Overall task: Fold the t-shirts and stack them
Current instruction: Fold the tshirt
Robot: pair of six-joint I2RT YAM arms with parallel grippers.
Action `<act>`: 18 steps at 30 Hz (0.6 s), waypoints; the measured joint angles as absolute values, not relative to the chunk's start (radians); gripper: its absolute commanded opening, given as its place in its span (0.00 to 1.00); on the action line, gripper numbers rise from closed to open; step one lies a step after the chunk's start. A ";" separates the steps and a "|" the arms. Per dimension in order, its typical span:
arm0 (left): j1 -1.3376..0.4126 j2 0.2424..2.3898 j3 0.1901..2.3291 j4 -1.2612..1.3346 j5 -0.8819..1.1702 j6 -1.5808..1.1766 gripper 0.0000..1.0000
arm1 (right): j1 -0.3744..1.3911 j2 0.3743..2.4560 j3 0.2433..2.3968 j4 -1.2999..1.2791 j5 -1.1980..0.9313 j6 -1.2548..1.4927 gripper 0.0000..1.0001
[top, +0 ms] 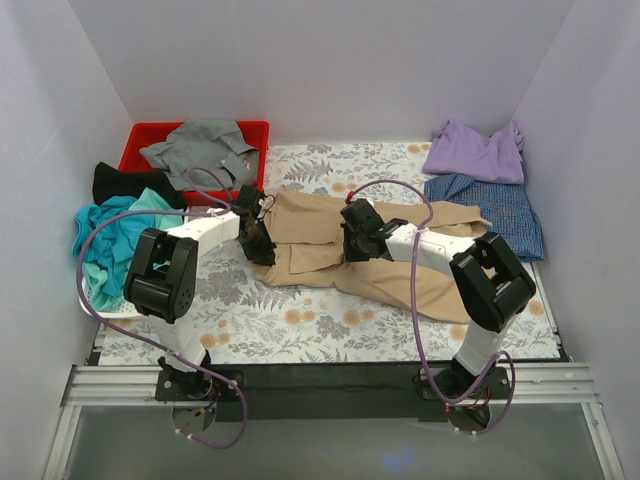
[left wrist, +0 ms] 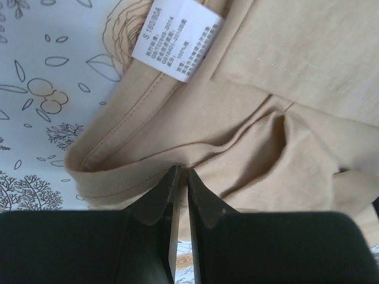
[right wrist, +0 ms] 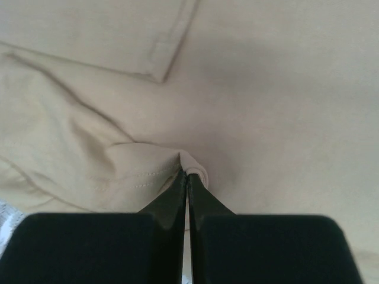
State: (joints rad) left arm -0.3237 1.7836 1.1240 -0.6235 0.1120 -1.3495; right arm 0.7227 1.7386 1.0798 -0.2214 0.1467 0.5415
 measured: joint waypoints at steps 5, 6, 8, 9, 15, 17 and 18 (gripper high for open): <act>-0.324 1.752 1.087 -0.629 0.095 -1.347 0.08 | 0.697 1.784 1.105 -0.237 0.231 0.516 0.07; -0.324 1.744 1.087 -0.629 0.093 -1.346 0.08 | 0.692 1.788 1.122 -0.238 0.238 0.507 0.07; -0.324 1.724 1.087 -0.628 0.091 -1.343 0.08 | 0.678 1.800 1.165 -0.237 0.236 0.485 0.09; -0.324 1.712 1.081 -0.624 0.091 -1.341 0.08 | 0.667 1.813 1.203 -0.231 0.231 0.467 0.15; -0.324 1.639 0.997 -0.628 0.140 -1.315 0.14 | 0.655 1.829 1.246 -0.223 0.141 0.422 0.53; -0.324 1.567 0.947 -0.604 0.189 -1.311 0.14 | 0.655 1.826 1.240 -0.221 0.122 0.418 0.55; -0.324 1.524 0.923 -0.596 0.204 -1.310 0.15 | 0.655 1.822 1.234 -0.221 0.118 0.418 0.55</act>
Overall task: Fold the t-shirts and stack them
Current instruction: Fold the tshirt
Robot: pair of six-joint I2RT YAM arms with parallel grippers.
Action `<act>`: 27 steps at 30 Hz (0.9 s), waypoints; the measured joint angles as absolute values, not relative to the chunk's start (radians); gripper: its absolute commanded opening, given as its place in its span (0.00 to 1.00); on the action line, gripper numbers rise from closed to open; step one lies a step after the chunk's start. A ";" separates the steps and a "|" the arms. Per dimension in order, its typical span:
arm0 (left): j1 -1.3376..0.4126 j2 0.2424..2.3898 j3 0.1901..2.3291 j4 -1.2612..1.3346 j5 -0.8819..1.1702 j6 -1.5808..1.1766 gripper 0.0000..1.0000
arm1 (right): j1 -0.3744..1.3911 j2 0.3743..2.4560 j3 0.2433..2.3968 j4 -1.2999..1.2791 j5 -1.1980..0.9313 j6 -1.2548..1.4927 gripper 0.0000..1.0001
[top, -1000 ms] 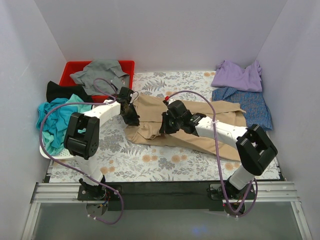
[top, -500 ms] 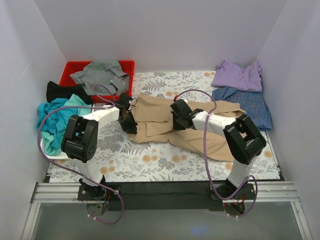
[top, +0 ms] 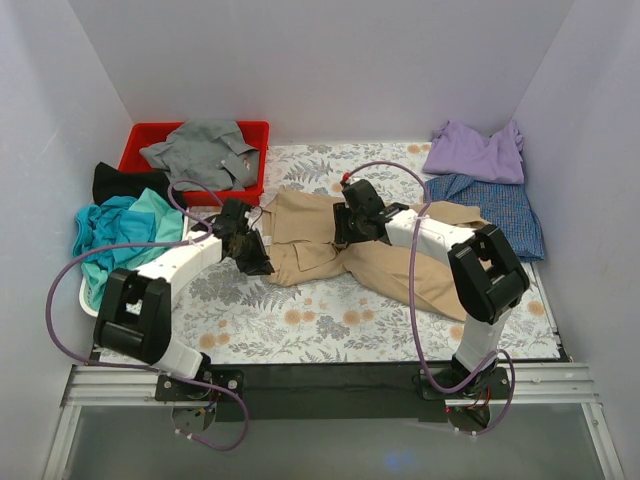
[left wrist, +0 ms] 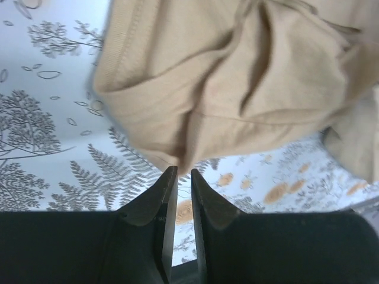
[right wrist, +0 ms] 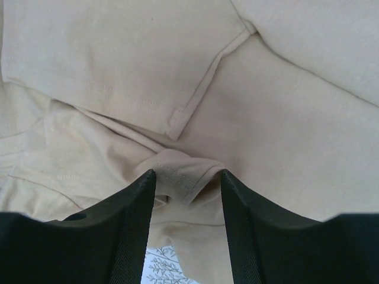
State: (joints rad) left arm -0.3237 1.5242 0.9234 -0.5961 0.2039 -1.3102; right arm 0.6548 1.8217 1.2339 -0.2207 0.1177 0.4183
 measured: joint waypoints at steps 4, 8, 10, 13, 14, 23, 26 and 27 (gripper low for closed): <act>-0.324 1.431 0.880 -0.527 0.263 -1.308 0.15 | 0.655 1.800 1.212 -0.232 0.102 0.417 0.55; -0.324 1.435 0.852 -0.439 0.323 -1.309 0.15 | 0.655 1.787 1.211 -0.235 0.097 0.417 0.56; -0.327 1.454 0.844 -0.416 0.326 -1.311 0.15 | 0.655 1.780 1.211 -0.236 0.094 0.417 0.56; -0.336 1.482 0.844 -0.395 0.311 -1.314 0.16 | 0.655 1.770 1.211 -0.236 0.091 0.417 0.57; -0.339 1.490 0.844 -0.387 0.298 -1.316 0.16 | 0.655 1.767 1.211 -0.237 0.090 0.418 0.57; -0.388 1.535 0.842 -0.364 0.199 -1.317 0.16 | 0.655 1.755 1.211 -0.237 0.083 0.418 0.58; -0.408 1.546 0.842 -0.362 0.175 -1.317 0.16 | 0.654 1.755 1.211 -0.237 0.081 0.419 0.58; -0.416 1.551 0.842 -0.362 0.166 -1.317 0.16 | 0.654 1.755 1.211 -0.237 0.081 0.419 0.58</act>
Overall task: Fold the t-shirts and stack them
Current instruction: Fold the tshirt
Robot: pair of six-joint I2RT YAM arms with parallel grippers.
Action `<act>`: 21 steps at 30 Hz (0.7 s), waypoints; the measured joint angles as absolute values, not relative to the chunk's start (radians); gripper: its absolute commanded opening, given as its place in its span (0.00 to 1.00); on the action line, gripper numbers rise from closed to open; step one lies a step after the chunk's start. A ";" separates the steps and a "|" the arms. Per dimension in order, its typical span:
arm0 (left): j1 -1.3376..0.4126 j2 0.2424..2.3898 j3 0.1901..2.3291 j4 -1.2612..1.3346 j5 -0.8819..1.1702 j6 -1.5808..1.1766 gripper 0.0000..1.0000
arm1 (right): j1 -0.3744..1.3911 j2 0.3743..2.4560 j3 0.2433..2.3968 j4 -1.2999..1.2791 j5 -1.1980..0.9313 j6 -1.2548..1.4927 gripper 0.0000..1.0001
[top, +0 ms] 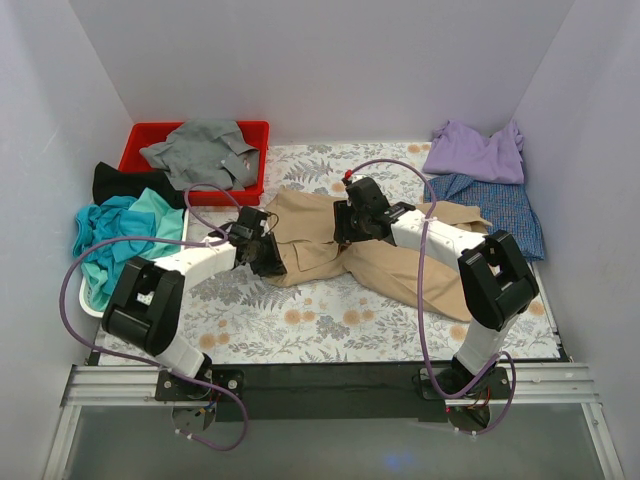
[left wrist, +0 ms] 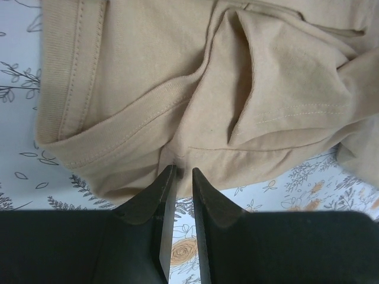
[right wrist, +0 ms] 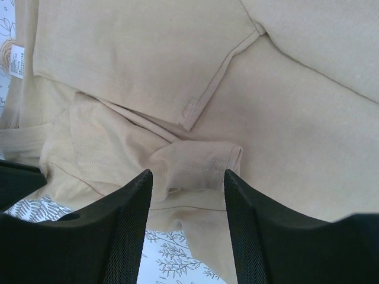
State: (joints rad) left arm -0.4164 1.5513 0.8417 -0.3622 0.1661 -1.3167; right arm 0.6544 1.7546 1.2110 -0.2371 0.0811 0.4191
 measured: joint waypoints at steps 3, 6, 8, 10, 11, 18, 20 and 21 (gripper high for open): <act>-0.432 1.568 0.842 -0.361 0.149 -1.317 0.13 | 0.654 1.755 1.209 -0.237 0.078 0.419 0.58; -0.443 1.587 0.842 -0.364 0.136 -1.319 0.00 | 0.654 1.755 1.206 -0.238 0.075 0.419 0.56; -0.445 1.592 0.842 -0.366 0.129 -1.314 0.00 | 0.653 1.755 1.205 -0.237 0.071 0.419 0.56; -0.448 1.591 0.842 -0.370 0.115 -1.314 0.00 | 0.652 1.755 1.203 -0.237 0.070 0.419 0.55; -0.448 1.591 0.843 -0.374 0.109 -1.315 0.00 | 0.651 1.755 1.200 -0.237 0.070 0.419 0.56; -0.450 1.526 0.858 -0.494 0.006 -1.303 0.00 | 0.647 1.755 1.196 -0.237 0.064 0.419 0.55; -0.449 1.496 0.874 -0.537 -0.015 -1.295 0.00 | 0.647 1.755 1.195 -0.238 0.054 0.418 0.55; -0.449 1.484 0.886 -0.557 -0.022 -1.290 0.00 | 0.647 1.755 1.195 -0.238 0.048 0.418 0.55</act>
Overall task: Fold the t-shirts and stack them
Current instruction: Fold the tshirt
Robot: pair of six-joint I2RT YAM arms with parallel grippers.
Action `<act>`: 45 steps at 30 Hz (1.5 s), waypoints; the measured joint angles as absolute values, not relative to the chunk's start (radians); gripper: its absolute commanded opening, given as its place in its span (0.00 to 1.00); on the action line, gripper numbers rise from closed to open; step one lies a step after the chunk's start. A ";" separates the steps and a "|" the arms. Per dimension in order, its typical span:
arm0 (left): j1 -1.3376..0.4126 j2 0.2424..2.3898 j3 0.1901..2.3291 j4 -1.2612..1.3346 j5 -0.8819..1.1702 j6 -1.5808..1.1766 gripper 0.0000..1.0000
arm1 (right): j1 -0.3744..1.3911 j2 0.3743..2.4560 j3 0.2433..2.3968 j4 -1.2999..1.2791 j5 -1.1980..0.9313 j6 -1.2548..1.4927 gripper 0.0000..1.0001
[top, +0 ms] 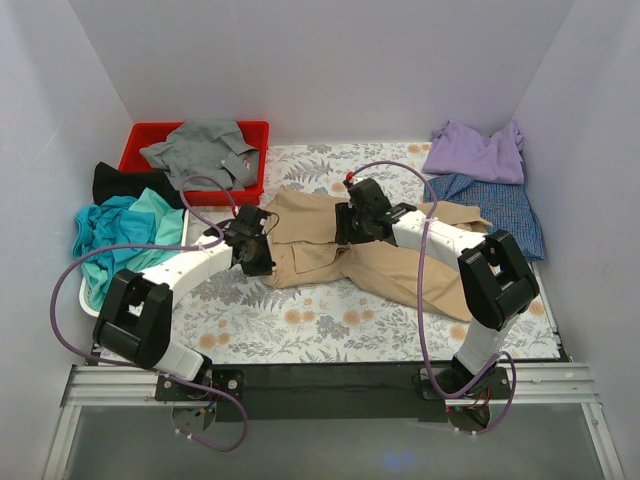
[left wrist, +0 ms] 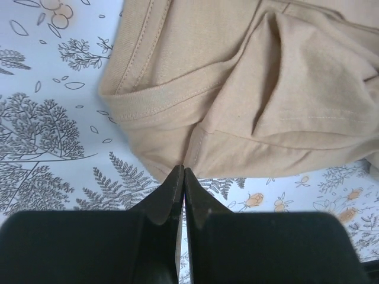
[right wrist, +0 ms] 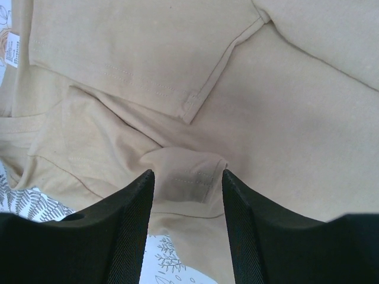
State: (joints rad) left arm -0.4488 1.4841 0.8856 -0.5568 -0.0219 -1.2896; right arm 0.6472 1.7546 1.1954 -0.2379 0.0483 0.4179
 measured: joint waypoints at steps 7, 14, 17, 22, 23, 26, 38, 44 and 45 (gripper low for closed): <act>-0.449 1.445 0.910 -0.637 -0.064 -1.259 0.00 | 0.647 1.755 1.188 -0.237 -0.013 0.415 0.55; -0.449 1.457 0.912 -0.649 -0.062 -1.256 0.08 | 0.651 1.750 1.176 -0.241 -0.100 0.419 0.56; -0.449 1.488 0.927 -0.628 -0.027 -1.259 0.12 | 0.661 1.729 1.159 -0.240 -0.112 0.419 0.56; -0.449 1.576 0.997 -0.525 0.081 -1.272 0.17 | 0.680 1.708 1.152 -0.232 -0.139 0.418 0.56; -0.449 1.599 1.012 -0.495 0.106 -1.279 0.19 | 0.682 1.708 1.151 -0.231 -0.141 0.418 0.56; -0.449 1.647 1.031 -0.431 0.153 -1.299 0.20 | 0.682 1.708 1.151 -0.231 -0.142 0.418 0.56; -0.449 1.711 0.997 -0.339 0.187 -1.349 0.20 | 0.682 1.702 1.149 -0.231 -0.138 0.415 0.56; -0.449 1.711 0.987 -0.316 0.173 -1.358 0.20 | 0.682 1.700 1.149 -0.231 -0.138 0.415 0.57; -0.449 1.711 0.986 -0.310 0.172 -1.358 0.20 | 0.682 1.700 1.149 -0.231 -0.138 0.415 0.57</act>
State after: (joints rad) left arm -0.4492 1.7115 0.9855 -0.3096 0.1719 -1.3582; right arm 0.6819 1.7004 1.1488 -0.2310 -0.1375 0.4152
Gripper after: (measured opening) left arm 0.204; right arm 0.566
